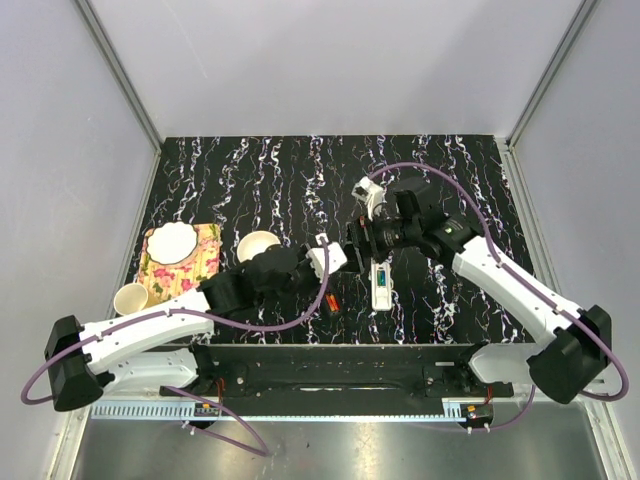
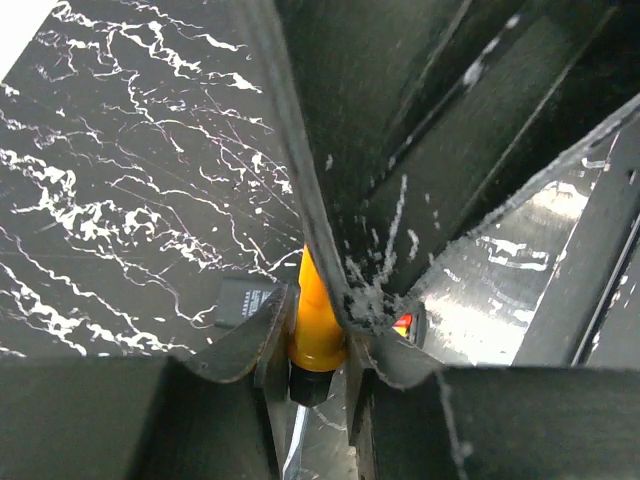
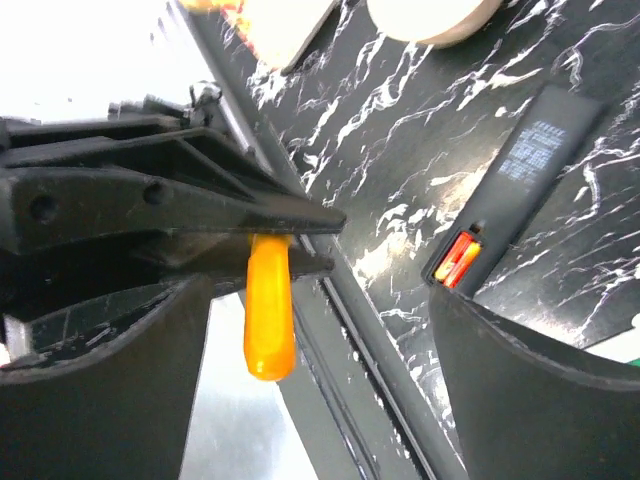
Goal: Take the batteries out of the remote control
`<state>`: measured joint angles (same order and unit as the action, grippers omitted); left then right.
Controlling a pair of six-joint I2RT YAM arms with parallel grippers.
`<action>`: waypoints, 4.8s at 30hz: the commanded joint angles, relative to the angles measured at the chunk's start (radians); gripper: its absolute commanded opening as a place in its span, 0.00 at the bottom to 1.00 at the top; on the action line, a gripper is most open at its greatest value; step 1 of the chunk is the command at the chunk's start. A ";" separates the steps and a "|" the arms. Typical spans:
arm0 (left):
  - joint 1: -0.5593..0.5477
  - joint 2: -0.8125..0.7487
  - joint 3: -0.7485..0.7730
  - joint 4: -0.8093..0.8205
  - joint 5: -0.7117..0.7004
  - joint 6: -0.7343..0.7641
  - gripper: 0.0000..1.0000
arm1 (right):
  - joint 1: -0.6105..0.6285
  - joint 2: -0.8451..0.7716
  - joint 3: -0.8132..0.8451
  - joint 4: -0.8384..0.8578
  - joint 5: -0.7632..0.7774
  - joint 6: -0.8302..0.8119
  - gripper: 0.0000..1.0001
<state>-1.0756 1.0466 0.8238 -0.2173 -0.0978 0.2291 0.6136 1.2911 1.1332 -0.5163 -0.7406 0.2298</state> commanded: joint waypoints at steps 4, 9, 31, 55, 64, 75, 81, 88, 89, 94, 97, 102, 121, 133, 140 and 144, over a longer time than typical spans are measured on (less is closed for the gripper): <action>0.055 -0.033 -0.020 0.193 -0.068 -0.270 0.00 | 0.006 -0.173 -0.012 0.191 0.329 0.094 1.00; 0.146 -0.117 -0.064 0.304 0.064 -0.483 0.00 | 0.006 -0.263 -0.122 0.398 0.342 0.205 1.00; 0.161 -0.194 -0.078 0.369 -0.082 -0.744 0.00 | 0.094 -0.145 -0.176 0.918 0.308 0.416 0.83; 0.161 -0.190 -0.060 0.276 -0.034 -0.666 0.62 | 0.121 -0.059 -0.142 1.018 0.212 0.425 0.00; 0.164 -0.391 -0.143 0.326 0.092 -0.554 0.95 | 0.121 -0.156 -0.219 1.095 0.095 0.336 0.00; 0.167 -0.321 -0.063 0.346 0.501 -0.482 0.91 | 0.121 -0.139 -0.162 1.162 -0.158 0.382 0.00; 0.167 -0.284 -0.075 0.501 0.583 -0.527 0.86 | 0.121 -0.119 -0.139 1.162 -0.215 0.402 0.00; 0.167 -0.227 -0.040 0.545 0.583 -0.553 0.32 | 0.121 -0.133 -0.168 1.159 -0.180 0.410 0.00; 0.167 -0.221 -0.040 0.559 0.581 -0.559 0.21 | 0.121 -0.133 -0.170 1.158 -0.178 0.408 0.01; 0.169 -0.184 -0.028 0.513 0.578 -0.567 0.00 | 0.121 -0.141 -0.181 1.110 -0.151 0.396 0.16; 0.171 -0.186 -0.025 0.486 0.580 -0.559 0.00 | 0.121 -0.167 -0.178 1.031 -0.135 0.341 0.34; 0.175 -0.191 0.006 0.389 0.615 -0.524 0.00 | 0.114 -0.211 -0.145 0.871 -0.141 0.235 0.60; 0.177 -0.168 0.026 0.401 0.753 -0.528 0.00 | 0.101 -0.133 -0.087 0.935 -0.319 0.331 0.44; 0.175 -0.212 0.000 0.395 0.603 -0.505 0.00 | 0.101 -0.200 -0.130 0.878 -0.123 0.358 0.45; 0.177 -0.217 -0.009 0.407 0.573 -0.505 0.00 | 0.101 -0.220 -0.159 0.869 -0.065 0.358 0.43; 0.177 -0.197 0.001 0.407 0.593 -0.507 0.00 | 0.101 -0.210 -0.181 0.929 -0.088 0.391 0.42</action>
<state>-0.8978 0.8410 0.7982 0.1284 0.5018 -0.2871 0.7136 1.0801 0.9730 0.3550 -0.8455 0.5907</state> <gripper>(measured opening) 0.253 0.425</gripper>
